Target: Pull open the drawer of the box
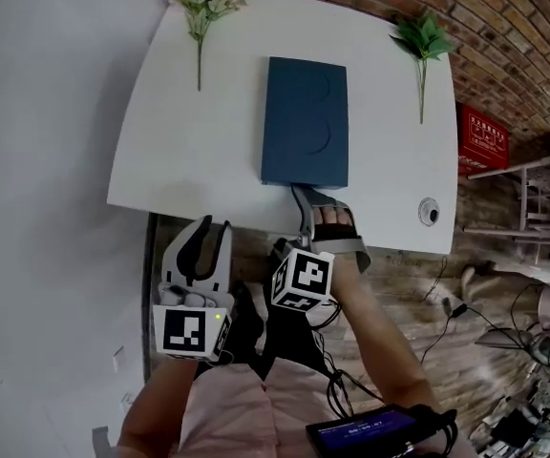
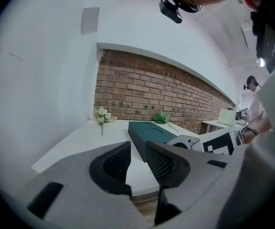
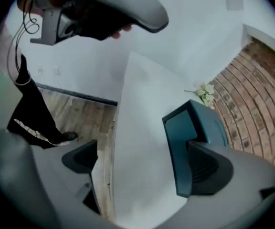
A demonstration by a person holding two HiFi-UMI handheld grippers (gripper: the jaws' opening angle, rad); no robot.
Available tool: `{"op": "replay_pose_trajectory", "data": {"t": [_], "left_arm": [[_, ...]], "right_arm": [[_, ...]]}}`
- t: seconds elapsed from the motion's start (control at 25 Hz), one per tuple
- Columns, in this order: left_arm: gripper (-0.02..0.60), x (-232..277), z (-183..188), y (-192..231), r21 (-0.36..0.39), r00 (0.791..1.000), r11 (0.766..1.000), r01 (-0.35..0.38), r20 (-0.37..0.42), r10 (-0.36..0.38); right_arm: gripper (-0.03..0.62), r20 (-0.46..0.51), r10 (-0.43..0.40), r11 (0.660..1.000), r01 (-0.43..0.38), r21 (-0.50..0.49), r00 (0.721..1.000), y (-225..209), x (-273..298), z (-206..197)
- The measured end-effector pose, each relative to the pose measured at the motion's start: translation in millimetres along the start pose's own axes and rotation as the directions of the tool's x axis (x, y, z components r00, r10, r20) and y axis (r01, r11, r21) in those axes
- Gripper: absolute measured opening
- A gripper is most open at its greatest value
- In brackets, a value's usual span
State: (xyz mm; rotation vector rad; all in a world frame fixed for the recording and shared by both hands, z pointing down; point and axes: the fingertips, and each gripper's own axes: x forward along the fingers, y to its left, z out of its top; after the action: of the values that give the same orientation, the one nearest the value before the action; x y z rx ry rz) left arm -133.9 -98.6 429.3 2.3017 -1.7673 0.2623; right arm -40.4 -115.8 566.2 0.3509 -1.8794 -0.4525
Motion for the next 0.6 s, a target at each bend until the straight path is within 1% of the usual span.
{"op": "replay_pose_trajectory", "data": {"t": [0.08, 0.16, 0.32, 0.36, 0.44, 0.6], "left_arm": [[0.106, -2.6, -0.6, 7.2, -0.004, 1.000, 1.000, -0.012, -0.002, 0.012], [0.106, -4.4, 0.0, 14.0, -0.011, 1.000, 1.000, -0.027, 0.000, 0.027], [0.106, -5.6, 0.1, 21.2, -0.020, 0.999, 0.999, -0.044, 0.005, 0.044], [0.106, -5.5, -0.1, 21.4, -0.022, 0.999, 0.999, -0.044, 0.005, 0.045], [0.106, -5.9, 0.9, 19.5, -0.021, 0.999, 0.999, -0.040, 0.008, 0.040], [0.106, -7.8, 5.2, 15.9, -0.011, 0.999, 0.999, -0.030, 0.016, 0.030]], "right_arm": [[0.583, -0.017, -0.023, 1.000, 0.022, -0.020, 1.000, -4.2, 7.0, -0.1], [0.583, -0.020, -0.032, 0.999, 0.032, -0.017, 0.999, -9.7, 10.6, 1.8], [0.579, 0.004, -0.001, 0.999, 0.001, 0.040, 1.000, -14.4, 7.5, 8.0], [0.570, 0.005, 0.007, 0.999, -0.007, 0.051, 1.000, -15.0, 6.0, 8.9], [0.529, 0.001, 0.015, 0.998, -0.015, 0.058, 1.000, -15.9, 2.8, 9.6], [0.509, -0.004, 0.028, 0.998, -0.028, 0.056, 1.000, -12.7, -3.6, 10.9]]}}
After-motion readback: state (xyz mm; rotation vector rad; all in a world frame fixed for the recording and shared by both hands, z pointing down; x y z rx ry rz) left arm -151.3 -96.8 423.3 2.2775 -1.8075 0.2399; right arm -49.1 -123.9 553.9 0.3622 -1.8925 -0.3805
